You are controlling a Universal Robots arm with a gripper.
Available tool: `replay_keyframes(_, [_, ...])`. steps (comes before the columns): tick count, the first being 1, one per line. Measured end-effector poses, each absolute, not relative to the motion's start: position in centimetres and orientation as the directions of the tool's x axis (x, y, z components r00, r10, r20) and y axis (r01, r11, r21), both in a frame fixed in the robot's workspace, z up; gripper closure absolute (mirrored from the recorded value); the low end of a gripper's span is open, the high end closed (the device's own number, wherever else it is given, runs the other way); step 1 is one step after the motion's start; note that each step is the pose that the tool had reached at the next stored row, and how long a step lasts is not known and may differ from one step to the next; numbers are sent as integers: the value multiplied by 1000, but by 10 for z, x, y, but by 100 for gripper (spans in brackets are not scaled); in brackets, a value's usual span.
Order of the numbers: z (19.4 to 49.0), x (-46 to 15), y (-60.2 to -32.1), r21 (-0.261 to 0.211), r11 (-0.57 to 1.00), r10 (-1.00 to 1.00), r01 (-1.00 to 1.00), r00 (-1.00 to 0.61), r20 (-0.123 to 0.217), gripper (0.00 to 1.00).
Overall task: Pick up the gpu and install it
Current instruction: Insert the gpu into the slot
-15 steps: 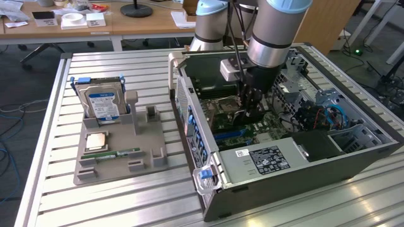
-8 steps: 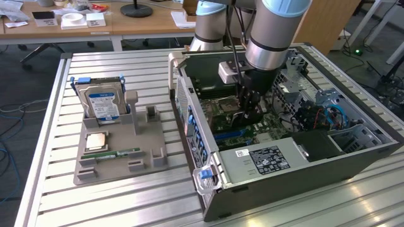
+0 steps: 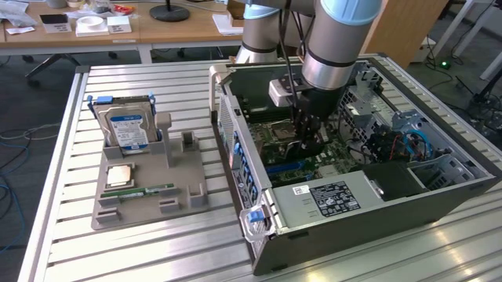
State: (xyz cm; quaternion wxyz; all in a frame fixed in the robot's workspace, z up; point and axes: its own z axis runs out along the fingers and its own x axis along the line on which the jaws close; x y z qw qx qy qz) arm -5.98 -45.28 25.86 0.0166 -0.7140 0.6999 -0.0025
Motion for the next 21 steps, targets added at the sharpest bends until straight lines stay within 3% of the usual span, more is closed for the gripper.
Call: replay_keyframes(21, [258, -67, -453, -27, -19, -1000, -999, 20, -14, 74])
